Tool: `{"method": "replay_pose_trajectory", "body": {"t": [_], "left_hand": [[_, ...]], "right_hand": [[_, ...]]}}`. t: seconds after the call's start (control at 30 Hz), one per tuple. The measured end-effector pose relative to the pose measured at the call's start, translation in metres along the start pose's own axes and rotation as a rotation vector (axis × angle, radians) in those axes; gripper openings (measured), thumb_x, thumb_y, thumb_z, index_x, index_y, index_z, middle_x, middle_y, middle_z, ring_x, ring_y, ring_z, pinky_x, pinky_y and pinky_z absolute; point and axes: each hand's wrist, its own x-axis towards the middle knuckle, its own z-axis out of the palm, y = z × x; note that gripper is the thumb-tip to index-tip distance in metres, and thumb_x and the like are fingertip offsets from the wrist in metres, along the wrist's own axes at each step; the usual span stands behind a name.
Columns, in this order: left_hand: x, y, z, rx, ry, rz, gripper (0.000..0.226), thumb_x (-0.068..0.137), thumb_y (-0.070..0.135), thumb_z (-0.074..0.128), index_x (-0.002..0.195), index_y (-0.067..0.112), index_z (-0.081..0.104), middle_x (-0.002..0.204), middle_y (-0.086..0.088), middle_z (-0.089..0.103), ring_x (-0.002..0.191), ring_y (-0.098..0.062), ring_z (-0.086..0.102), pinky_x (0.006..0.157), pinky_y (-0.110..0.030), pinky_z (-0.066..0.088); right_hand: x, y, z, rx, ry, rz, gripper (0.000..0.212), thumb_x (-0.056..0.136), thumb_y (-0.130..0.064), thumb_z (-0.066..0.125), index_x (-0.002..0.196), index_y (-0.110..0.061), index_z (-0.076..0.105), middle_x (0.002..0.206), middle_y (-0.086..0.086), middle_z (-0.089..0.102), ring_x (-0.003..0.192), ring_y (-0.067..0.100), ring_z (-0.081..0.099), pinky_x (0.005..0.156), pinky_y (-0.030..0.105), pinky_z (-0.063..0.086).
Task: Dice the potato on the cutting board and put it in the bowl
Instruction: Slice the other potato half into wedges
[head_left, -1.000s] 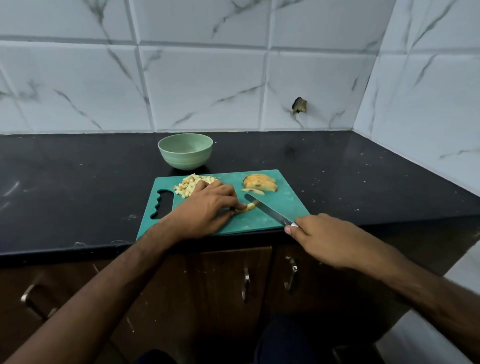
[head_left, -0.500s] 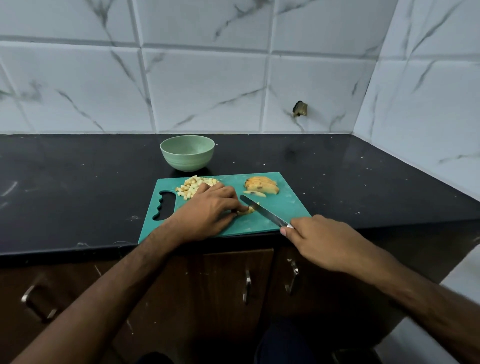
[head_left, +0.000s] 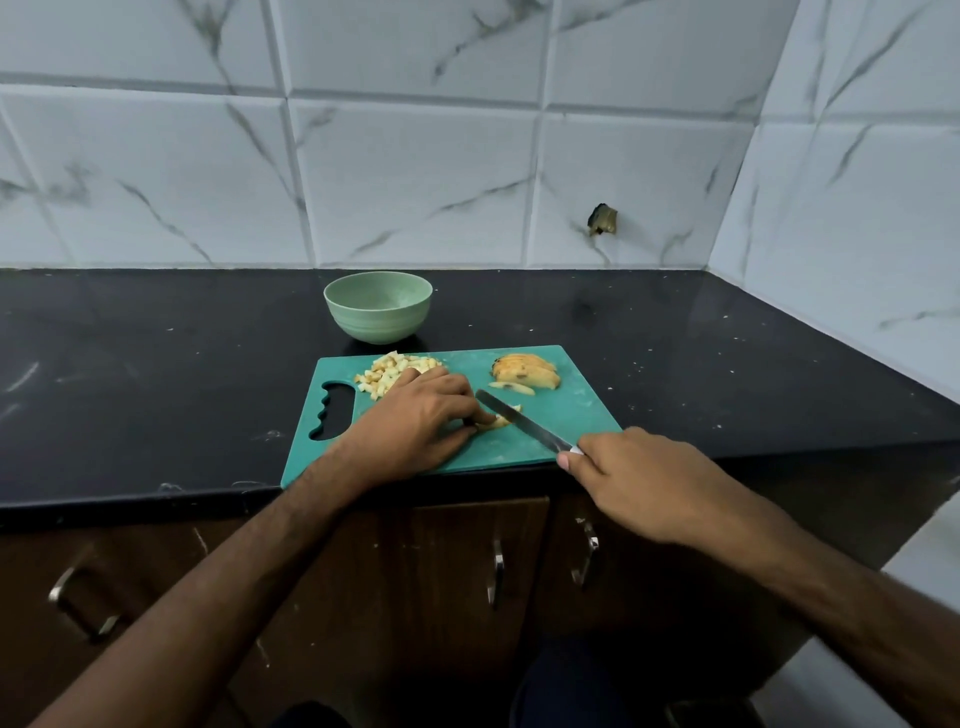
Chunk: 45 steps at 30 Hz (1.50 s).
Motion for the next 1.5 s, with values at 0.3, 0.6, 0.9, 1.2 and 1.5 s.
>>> {"method": "replay_pose_trajectory", "body": {"t": [0.3, 0.6, 0.9, 1.2, 1.5], "left_hand": [[0.0, 0.001, 0.0, 0.011, -0.001, -0.017, 0.034, 0.095, 0.044, 0.049, 0.114, 0.029, 0.073, 0.102, 0.01, 0.061, 0.098, -0.009, 0.052, 0.077, -0.028, 0.029], [-0.001, 0.002, -0.002, -0.008, 0.017, -0.023, 0.017, 0.094, 0.036, 0.062, 0.106, 0.028, 0.072, 0.103, 0.01, 0.063, 0.099, -0.011, 0.054, 0.084, -0.035, 0.042], [-0.002, 0.004, -0.002, -0.027, 0.029, -0.028, 0.029, 0.093, 0.044, 0.054, 0.103, 0.026, 0.074, 0.098, 0.01, 0.063, 0.093, -0.009, 0.052, 0.079, -0.034, 0.042], [-0.003, 0.003, -0.004, -0.054, 0.06, -0.031, 0.02, 0.091, 0.041, 0.061, 0.097, 0.025, 0.072, 0.096, 0.011, 0.065, 0.095, -0.009, 0.055, 0.084, -0.039, 0.045], [-0.004, 0.004, -0.004, -0.082, 0.058, -0.033, 0.015, 0.091, 0.035, 0.067, 0.1, 0.025, 0.073, 0.098, 0.01, 0.067, 0.097, -0.009, 0.055, 0.086, -0.038, 0.045]], "right_hand": [[0.018, -0.011, 0.013, 0.041, -0.014, -0.006, 0.039, 0.109, -0.05, 0.029, 0.081, -0.029, 0.045, 0.081, -0.005, 0.056, 0.071, 0.009, 0.055, 0.058, 0.031, 0.037], [-0.01, -0.007, 0.004, -0.006, 0.005, 0.004, 0.04, 0.108, -0.052, 0.027, 0.08, -0.03, 0.044, 0.08, -0.007, 0.055, 0.069, 0.007, 0.054, 0.057, 0.028, 0.037], [0.014, -0.015, 0.018, 0.033, 0.019, -0.007, 0.037, 0.108, -0.05, 0.03, 0.085, -0.027, 0.047, 0.08, -0.006, 0.054, 0.071, 0.01, 0.054, 0.06, 0.034, 0.037], [-0.007, -0.009, -0.002, -0.013, -0.002, -0.013, 0.04, 0.108, -0.053, 0.028, 0.082, -0.029, 0.046, 0.082, -0.007, 0.056, 0.071, 0.007, 0.054, 0.056, 0.027, 0.036], [0.017, -0.026, 0.02, 0.0, 0.045, -0.023, 0.038, 0.109, -0.048, 0.03, 0.096, -0.023, 0.055, 0.081, -0.005, 0.054, 0.072, 0.01, 0.054, 0.058, 0.032, 0.034]]}}
